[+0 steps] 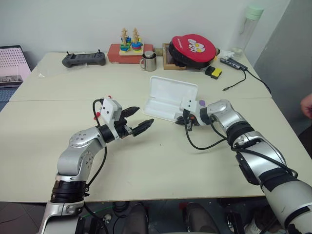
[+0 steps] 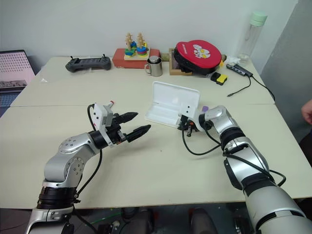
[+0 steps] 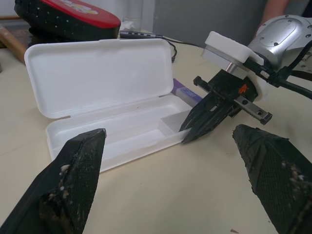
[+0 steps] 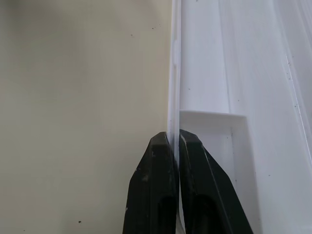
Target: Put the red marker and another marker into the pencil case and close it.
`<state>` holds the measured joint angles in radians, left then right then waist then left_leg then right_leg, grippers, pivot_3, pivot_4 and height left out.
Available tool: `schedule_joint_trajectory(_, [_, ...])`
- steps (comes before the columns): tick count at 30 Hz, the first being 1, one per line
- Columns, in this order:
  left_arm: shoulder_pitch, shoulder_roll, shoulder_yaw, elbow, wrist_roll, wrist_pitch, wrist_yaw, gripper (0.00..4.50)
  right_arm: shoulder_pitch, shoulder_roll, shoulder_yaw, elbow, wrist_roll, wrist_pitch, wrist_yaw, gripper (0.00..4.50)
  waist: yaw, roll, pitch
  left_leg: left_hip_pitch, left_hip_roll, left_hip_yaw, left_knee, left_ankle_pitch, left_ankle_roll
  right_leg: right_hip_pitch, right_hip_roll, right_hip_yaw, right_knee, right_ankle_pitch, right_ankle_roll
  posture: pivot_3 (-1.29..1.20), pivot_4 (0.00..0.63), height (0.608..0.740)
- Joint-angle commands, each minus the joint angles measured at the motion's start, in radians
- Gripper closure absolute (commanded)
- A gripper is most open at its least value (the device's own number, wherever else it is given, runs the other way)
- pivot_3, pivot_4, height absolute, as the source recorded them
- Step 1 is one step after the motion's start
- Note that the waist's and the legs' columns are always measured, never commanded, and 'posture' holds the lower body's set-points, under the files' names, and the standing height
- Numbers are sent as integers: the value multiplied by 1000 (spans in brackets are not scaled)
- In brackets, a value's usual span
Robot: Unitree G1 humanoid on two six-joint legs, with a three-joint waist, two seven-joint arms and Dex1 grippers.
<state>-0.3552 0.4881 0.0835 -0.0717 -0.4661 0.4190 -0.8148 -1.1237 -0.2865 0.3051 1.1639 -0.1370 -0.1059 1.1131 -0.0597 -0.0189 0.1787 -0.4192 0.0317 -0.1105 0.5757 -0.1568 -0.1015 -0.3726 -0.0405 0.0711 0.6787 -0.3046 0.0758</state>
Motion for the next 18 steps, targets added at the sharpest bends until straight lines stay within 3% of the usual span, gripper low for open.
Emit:
schedule_joint_trajectory(1, [-16, 18, 18, -36, -11, 1, 0, 0, 86, -11, 14, -213, 29, -34, 140, 4477, 0, 0, 0, 0, 0, 0, 0, 0, 0, 0, 0, 0, 0, 0, 0, 0, 150, 740])
schedule_joint_trajectory(5, [8, 39, 15, -64, -23, 30, -15, 0, 285, -39, 75, -552, 37, 56, 223, 4477, 1, 0, 0, 0, 0, 0, -1, 0, 0, 0, 0, 0, 0, -1, -1, 0, 150, 740])
schedule_joint_trajectory(8, [27, 52, 5, -79, -23, 40, -25, 0, 349, -43, 94, -676, 31, 118, 203, 4477, -2, 1, 0, 0, 0, 0, -1, 0, 0, 0, 0, 0, 0, -1, -2, 0, 150, 740])
schedule_joint_trajectory(18, [80, 76, 22, -141, -31, 92, -12, 0, 328, -22, 88, -659, 19, 190, 95, 4477, -8, 0, 0, 3, 1, 0, 0, 2, 0, 1, 1, 0, 1, -3, 3, 0, 150, 740])
